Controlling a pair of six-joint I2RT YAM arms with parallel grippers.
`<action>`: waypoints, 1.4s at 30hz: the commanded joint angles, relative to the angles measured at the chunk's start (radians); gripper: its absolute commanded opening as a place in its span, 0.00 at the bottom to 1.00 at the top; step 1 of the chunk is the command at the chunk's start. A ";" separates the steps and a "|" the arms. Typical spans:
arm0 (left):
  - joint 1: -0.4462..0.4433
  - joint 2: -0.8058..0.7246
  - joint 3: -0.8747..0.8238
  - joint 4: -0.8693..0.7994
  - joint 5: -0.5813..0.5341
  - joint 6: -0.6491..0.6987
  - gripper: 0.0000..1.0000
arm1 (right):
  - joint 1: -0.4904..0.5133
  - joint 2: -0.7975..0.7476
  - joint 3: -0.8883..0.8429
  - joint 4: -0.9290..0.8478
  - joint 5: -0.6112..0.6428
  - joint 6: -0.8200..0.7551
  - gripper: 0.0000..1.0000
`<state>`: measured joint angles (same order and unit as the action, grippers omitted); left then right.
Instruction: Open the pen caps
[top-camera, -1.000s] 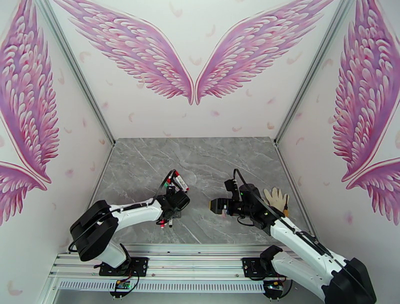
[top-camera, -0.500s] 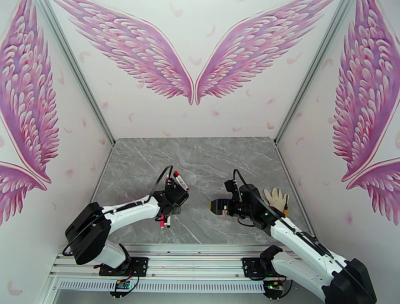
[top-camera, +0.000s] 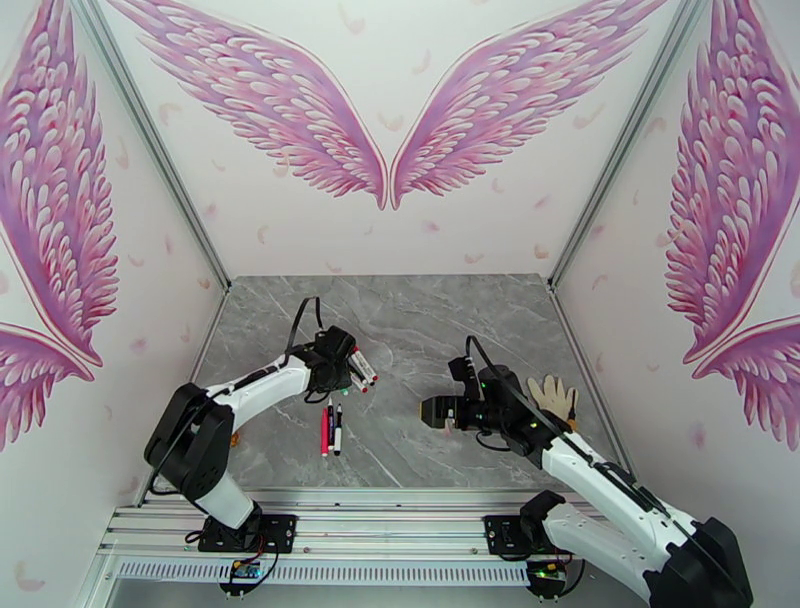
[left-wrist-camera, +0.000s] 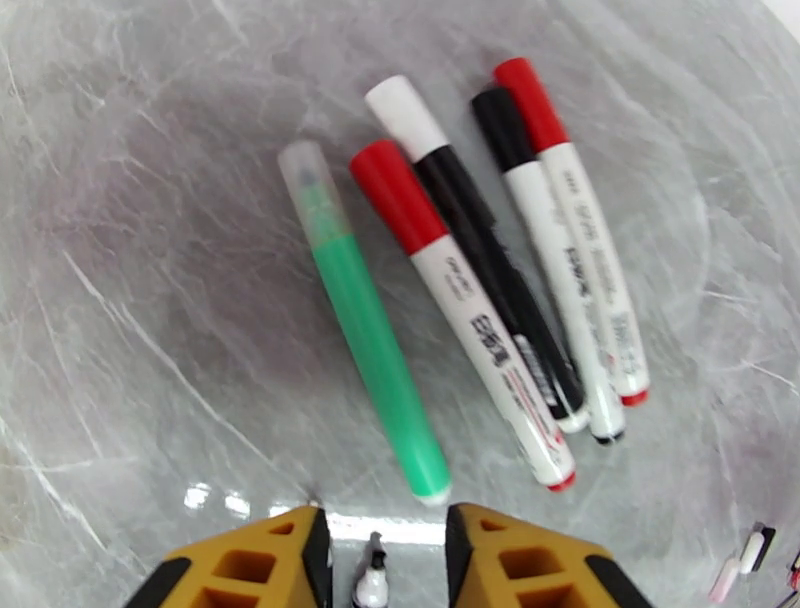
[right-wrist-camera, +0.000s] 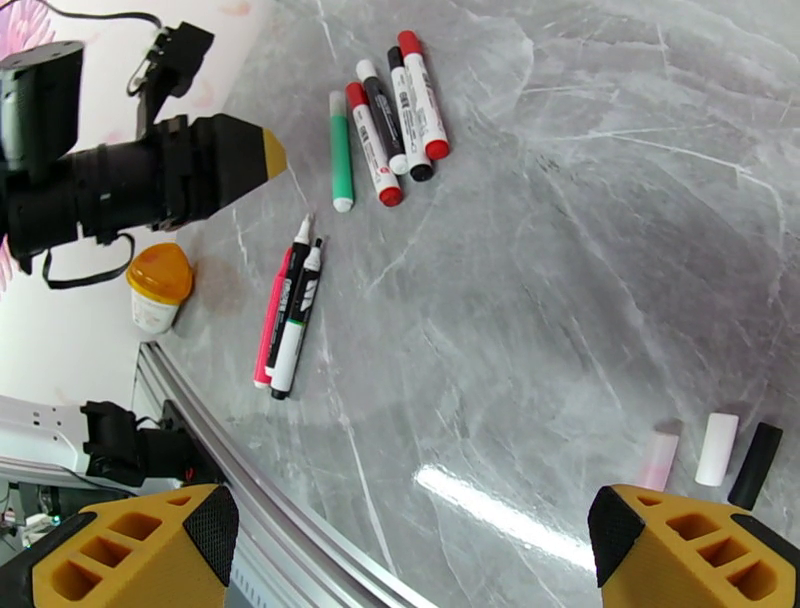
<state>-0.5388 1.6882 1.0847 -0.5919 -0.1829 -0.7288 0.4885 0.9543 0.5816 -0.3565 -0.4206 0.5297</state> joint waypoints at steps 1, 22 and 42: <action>0.022 0.055 0.049 0.046 0.045 0.014 0.40 | 0.010 -0.015 0.033 -0.030 0.021 -0.019 0.99; 0.048 0.259 0.144 0.064 0.013 -0.001 0.42 | 0.012 0.047 0.110 -0.058 0.032 -0.042 0.99; 0.077 0.301 0.151 0.092 0.054 -0.010 0.30 | 0.012 0.027 0.089 -0.062 0.052 -0.034 0.99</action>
<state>-0.4755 1.9301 1.2198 -0.5476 -0.1486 -0.7334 0.4923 0.9962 0.6601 -0.4053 -0.3916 0.5037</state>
